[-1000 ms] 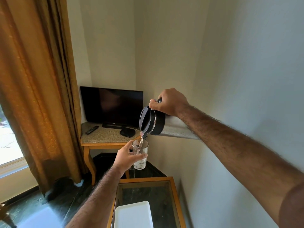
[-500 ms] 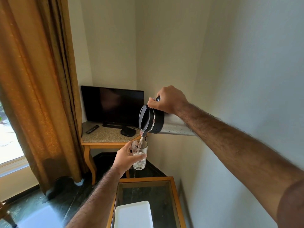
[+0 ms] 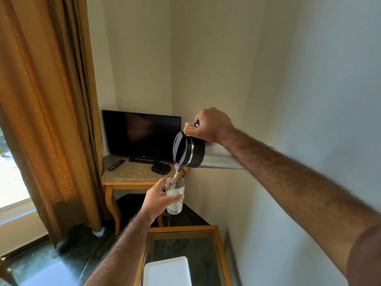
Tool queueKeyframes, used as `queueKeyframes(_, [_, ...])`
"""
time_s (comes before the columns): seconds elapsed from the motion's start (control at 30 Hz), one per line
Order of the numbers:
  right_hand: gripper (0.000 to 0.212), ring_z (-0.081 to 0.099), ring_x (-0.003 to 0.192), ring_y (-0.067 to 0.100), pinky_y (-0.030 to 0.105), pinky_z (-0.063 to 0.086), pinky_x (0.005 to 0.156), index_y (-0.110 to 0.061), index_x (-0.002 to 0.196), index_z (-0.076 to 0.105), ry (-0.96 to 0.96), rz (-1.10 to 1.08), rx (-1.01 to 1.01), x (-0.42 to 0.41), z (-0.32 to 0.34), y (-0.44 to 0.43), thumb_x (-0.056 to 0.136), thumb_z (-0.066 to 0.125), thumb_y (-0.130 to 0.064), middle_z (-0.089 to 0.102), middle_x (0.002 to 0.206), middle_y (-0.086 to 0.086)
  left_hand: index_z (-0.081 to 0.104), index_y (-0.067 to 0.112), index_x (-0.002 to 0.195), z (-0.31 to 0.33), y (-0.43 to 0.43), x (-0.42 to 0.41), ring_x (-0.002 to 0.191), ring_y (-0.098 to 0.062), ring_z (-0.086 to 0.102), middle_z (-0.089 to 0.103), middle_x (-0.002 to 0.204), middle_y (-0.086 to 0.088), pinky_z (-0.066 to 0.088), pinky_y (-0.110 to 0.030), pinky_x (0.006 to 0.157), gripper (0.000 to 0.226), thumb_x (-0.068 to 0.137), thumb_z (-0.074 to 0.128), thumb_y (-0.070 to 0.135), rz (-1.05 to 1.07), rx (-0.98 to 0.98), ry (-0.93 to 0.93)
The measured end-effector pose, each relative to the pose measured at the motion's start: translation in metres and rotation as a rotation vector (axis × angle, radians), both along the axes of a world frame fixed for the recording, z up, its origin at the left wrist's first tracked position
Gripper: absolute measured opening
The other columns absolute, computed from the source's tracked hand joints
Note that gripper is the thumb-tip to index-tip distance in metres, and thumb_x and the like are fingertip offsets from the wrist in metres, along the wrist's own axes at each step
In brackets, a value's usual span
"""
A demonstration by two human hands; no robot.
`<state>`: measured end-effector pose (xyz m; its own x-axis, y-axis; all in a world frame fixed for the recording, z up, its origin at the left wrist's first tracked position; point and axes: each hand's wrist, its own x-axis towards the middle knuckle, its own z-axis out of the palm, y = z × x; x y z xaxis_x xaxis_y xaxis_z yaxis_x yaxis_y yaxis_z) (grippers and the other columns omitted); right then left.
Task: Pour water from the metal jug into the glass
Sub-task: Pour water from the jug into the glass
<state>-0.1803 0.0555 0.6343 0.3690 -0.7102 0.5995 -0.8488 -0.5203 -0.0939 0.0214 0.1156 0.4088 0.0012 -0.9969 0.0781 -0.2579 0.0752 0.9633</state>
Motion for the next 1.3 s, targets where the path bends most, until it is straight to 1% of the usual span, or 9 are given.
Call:
queueKeyframes(0.13, [0.057, 0.021, 0.038, 0.014, 0.022, 0.021, 0.043, -0.018, 0.045, 0.034, 0.018, 0.001, 0.004, -0.001, 0.0, -0.001, 0.07, 0.048, -0.067, 0.023, 0.039, -0.009, 0.068, 0.04, 0.109, -0.001, -0.003, 0.001, 0.092, -0.009, 0.078, 0.078, 0.105, 0.014, 0.055, -0.028, 0.076, 0.049, 0.069, 0.094, 0.026, -0.001, -0.013, -0.007])
queueKeyframes(0.3, [0.056, 0.02, 0.038, 0.014, 0.022, 0.02, 0.044, -0.019, 0.045, 0.034, 0.011, 0.008, 0.009, -0.002, 0.003, -0.001, 0.069, 0.046, -0.068, 0.022, 0.039, -0.009, 0.067, 0.043, 0.111, -0.001, -0.006, -0.001, 0.093, -0.008, 0.077, 0.077, 0.111, 0.012, 0.057, -0.028, 0.077, 0.053, 0.069, 0.094, 0.027, 0.006, -0.029, -0.01])
queueKeyframes(0.47, [0.056, 0.019, 0.038, 0.014, 0.022, 0.019, 0.044, -0.018, 0.045, 0.032, 0.009, -0.002, 0.018, -0.003, 0.002, -0.002, 0.069, 0.046, -0.067, 0.021, 0.039, -0.008, 0.067, 0.041, 0.114, -0.002, -0.009, -0.003, 0.094, -0.01, 0.077, 0.077, 0.111, 0.011, 0.058, -0.034, 0.082, 0.055, 0.068, 0.094, 0.029, 0.008, -0.037, -0.021])
queueKeyframes(0.53, [0.056, 0.02, 0.039, 0.014, 0.022, 0.019, 0.044, -0.018, 0.046, 0.032, 0.012, -0.005, 0.014, -0.003, 0.001, -0.002, 0.068, 0.046, -0.067, 0.021, 0.04, -0.008, 0.066, 0.043, 0.113, -0.002, -0.009, -0.003, 0.093, -0.009, 0.077, 0.077, 0.11, 0.011, 0.058, -0.033, 0.081, 0.055, 0.068, 0.094, 0.029, 0.01, -0.033, -0.021])
queueKeyframes(0.67, [0.057, 0.02, 0.038, 0.014, 0.022, 0.02, 0.043, -0.018, 0.045, 0.033, 0.009, 0.006, 0.016, -0.005, -0.001, -0.004, 0.069, 0.047, -0.068, 0.021, 0.039, -0.008, 0.065, 0.043, 0.112, -0.001, -0.009, -0.005, 0.09, -0.003, 0.077, 0.077, 0.11, 0.011, 0.055, -0.025, 0.073, 0.054, 0.069, 0.094, 0.028, 0.011, -0.024, -0.032])
queueKeyframes(0.77, [0.056, 0.021, 0.038, 0.014, 0.023, 0.02, 0.043, -0.019, 0.045, 0.034, 0.002, 0.007, 0.027, -0.006, -0.002, -0.005, 0.07, 0.047, -0.067, 0.022, 0.04, -0.009, 0.065, 0.044, 0.111, 0.001, -0.009, -0.005, 0.09, -0.003, 0.076, 0.076, 0.111, 0.012, 0.055, -0.024, 0.072, 0.054, 0.068, 0.095, 0.03, 0.011, -0.022, -0.031])
queueKeyframes(0.93, [0.055, 0.024, 0.04, 0.015, 0.023, 0.022, 0.044, -0.019, 0.046, 0.036, 0.002, 0.012, 0.036, -0.009, -0.002, -0.008, 0.072, 0.049, -0.066, 0.026, 0.041, -0.01, 0.065, 0.044, 0.112, 0.001, -0.01, -0.006, 0.097, -0.011, 0.075, 0.075, 0.114, 0.01, 0.055, -0.029, 0.077, 0.055, 0.067, 0.095, 0.032, 0.006, -0.016, -0.036])
queueKeyframes(1.07, [0.056, 0.024, 0.04, 0.016, 0.023, 0.023, 0.044, -0.019, 0.046, 0.035, 0.018, 0.001, 0.04, -0.01, -0.003, -0.009, 0.073, 0.051, -0.065, 0.025, 0.041, -0.009, 0.065, 0.048, 0.108, 0.001, -0.011, -0.006, 0.094, -0.01, 0.077, 0.077, 0.11, 0.011, 0.057, -0.031, 0.08, 0.055, 0.066, 0.096, 0.031, 0.017, -0.018, -0.034])
queueKeyframes(1.3, [0.055, 0.024, 0.04, 0.015, 0.023, 0.022, 0.044, -0.02, 0.046, 0.035, 0.027, 0.012, 0.045, -0.007, 0.002, -0.012, 0.071, 0.048, -0.068, 0.026, 0.042, -0.01, 0.063, 0.044, 0.11, 0.002, -0.01, -0.009, 0.092, -0.009, 0.078, 0.078, 0.111, 0.008, 0.06, -0.036, 0.085, 0.056, 0.069, 0.095, 0.025, 0.002, -0.007, -0.02])
